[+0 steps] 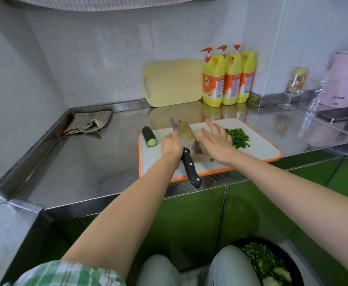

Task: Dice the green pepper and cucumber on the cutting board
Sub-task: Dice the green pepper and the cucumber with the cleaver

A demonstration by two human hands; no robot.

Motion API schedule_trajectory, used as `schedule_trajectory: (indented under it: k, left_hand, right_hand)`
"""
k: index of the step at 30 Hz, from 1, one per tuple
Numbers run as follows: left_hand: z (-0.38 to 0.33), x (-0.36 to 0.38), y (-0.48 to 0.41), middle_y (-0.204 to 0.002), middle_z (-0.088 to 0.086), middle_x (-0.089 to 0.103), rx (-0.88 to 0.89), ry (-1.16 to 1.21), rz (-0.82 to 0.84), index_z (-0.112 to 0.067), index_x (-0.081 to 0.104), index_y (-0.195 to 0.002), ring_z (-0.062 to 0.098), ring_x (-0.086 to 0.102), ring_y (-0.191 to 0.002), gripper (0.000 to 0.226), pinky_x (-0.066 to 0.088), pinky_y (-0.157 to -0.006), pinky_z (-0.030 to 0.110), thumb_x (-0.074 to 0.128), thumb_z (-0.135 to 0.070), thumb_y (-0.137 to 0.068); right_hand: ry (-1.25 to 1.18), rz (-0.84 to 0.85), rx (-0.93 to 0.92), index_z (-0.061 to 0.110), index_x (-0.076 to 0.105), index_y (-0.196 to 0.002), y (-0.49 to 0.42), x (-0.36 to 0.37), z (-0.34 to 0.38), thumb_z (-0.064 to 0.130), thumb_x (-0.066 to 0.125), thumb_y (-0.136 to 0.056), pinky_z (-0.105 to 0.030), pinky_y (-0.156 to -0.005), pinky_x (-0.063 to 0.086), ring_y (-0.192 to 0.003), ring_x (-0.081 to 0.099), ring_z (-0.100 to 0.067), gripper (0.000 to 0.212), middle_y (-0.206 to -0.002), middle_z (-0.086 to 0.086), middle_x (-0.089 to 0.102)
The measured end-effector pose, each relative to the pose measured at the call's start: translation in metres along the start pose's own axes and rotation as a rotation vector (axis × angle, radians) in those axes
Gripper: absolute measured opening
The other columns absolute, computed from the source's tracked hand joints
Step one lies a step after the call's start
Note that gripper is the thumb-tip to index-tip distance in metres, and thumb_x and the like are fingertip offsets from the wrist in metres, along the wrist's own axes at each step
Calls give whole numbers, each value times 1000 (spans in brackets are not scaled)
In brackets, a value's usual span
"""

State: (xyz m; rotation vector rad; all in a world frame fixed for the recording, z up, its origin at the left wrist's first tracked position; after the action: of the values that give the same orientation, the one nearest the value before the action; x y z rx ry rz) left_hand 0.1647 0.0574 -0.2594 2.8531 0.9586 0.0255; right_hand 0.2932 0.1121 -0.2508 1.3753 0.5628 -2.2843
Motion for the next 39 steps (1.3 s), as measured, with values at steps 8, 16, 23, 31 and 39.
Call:
schedule_trajectory:
  k: [8, 16, 23, 31, 39]
  left_hand:
    - [0, -3, 3, -86, 17, 54, -29, -17, -33, -15, 49, -81, 38, 59, -85, 27, 52, -89, 55, 28, -29, -93]
    - [-3, -8, 5, -78, 14, 48, -16, -78, -46, -14, 45, -76, 49, 61, -102, 25, 51, -87, 53, 30, -26, -92]
    - [-5, -9, 0, -77, 16, 54, 57, -167, -63, -11, 44, -71, 33, 56, -73, 33, 40, -59, 32, 31, -25, -98]
    - [-4, -4, 5, -91, 28, 64, 49, -203, 4, -11, 44, -75, 40, 65, -83, 27, 41, -59, 34, 33, -24, -96]
    - [-13, 13, 10, -73, 13, 57, 17, -148, 35, -4, 50, -86, 27, 56, -51, 27, 50, -53, 29, 36, -22, -100]
  right_hand:
    - [123, -308, 39, 21, 79, -87, -1, -26, -18, 17, 60, -92, -38, -88, 36, -117, 44, -28, 20, -108, 0, 68]
    - [96, -301, 96, 22, 73, -106, 0, -23, -21, 8, 61, -87, -35, -96, 43, -106, 60, -24, 27, -107, -1, 71]
    - [-25, -277, 88, 9, 77, -74, 1, -30, -18, 0, 60, -81, -30, -66, 54, -87, 68, -16, 20, -89, -1, 75]
    - [-84, -199, 109, 13, 73, -108, -1, -24, -19, 4, 62, -85, -38, -87, 54, -100, 64, -23, 26, -110, -6, 69]
    - [-324, 317, 73, 18, 47, -121, 34, -39, 15, 38, 56, -93, -32, -69, 54, -79, 66, -19, 35, -93, -9, 69]
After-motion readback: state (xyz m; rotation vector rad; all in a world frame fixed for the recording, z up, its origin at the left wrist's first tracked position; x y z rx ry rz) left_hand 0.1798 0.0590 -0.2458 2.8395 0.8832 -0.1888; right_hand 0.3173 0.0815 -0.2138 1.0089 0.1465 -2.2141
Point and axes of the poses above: each hand's wrist, its own y-axis away from the middle knuckle, its own x-axis out of the palm, z = x × y, the point moved 3 cm from there along -y, towards the middle knuckle
